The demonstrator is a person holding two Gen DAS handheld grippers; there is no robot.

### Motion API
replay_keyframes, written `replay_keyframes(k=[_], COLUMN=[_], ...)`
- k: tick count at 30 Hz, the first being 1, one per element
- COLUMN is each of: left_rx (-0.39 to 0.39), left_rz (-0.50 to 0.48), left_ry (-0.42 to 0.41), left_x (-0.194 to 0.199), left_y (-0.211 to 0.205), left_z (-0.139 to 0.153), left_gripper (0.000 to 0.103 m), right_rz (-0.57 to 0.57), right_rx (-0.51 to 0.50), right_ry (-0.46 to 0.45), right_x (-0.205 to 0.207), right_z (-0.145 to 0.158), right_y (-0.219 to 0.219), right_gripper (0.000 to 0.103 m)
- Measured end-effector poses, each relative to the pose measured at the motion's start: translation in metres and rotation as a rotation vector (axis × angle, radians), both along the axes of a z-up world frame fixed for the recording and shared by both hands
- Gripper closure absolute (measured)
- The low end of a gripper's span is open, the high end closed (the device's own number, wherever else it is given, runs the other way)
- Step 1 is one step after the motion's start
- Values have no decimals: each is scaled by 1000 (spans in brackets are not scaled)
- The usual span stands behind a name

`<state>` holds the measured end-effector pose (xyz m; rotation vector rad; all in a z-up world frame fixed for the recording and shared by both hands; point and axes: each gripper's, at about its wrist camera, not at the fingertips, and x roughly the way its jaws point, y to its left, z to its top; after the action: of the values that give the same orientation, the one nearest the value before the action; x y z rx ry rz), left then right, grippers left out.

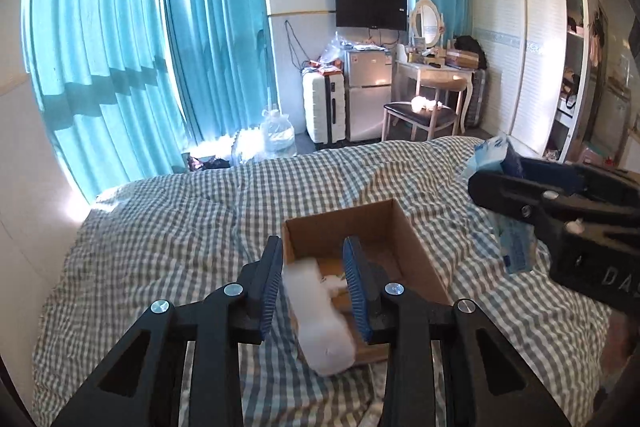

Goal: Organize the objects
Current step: 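Lower the device and tissue pack into the box and open both tools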

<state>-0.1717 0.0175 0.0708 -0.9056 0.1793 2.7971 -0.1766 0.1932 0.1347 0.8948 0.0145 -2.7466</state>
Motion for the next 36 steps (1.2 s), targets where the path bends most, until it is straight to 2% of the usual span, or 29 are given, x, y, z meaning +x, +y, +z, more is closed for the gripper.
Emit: replay_keyframes(k=[4,11,16,20,21,22,23,24,25,27,29,36], left_rx=[-1,-2,-16,-31,-32,-34,-37,-39,-36,-14,-7,-16], left_rz=[-7,-5,-22,-40,-47,-53,-52,-46,-36,-20,-2,24], left_ry=[-60,-163,-187,-194,-197,-201,-202,-203,-202,-190,-175,-101], left_x=[-40,-92,-102,-110,-108,-107,-106,-103,-101,-96,-89,-40], left_y=[5,5,10,17,17,17,16,15,13,7,2,-10], left_z=[-33,-98,-128,-140,-142,-144,-145,-144,-141,-134,-123,-73], left_gripper=[75,75,75,75,74,73,67,54,47,26,21,14], right_rz=[-5,-17,-8,-23,-24,-28,-36,-40,-44,-52,-64,-108], right_rx=[0,-19,-34,-44,-54,-62,-69,-75,-82,-84,-72,-44], right_ry=[-60,-206,-259,-267,-264,-261,-256,-247,-237,-216,-195,-91], right_x=[-48,-118,-143,-152,-153,-153,-151,-149,-146,-136,-126,-61], right_z=[-30,-107,-144,-157,-158,-158,-156,-153,-149,-137,-122,-60], right_y=[-3,5,5,6,7,8,11,14,17,24,28,42], right_gripper=[53,53,50,45,42,35,28,28,28,28,28,24])
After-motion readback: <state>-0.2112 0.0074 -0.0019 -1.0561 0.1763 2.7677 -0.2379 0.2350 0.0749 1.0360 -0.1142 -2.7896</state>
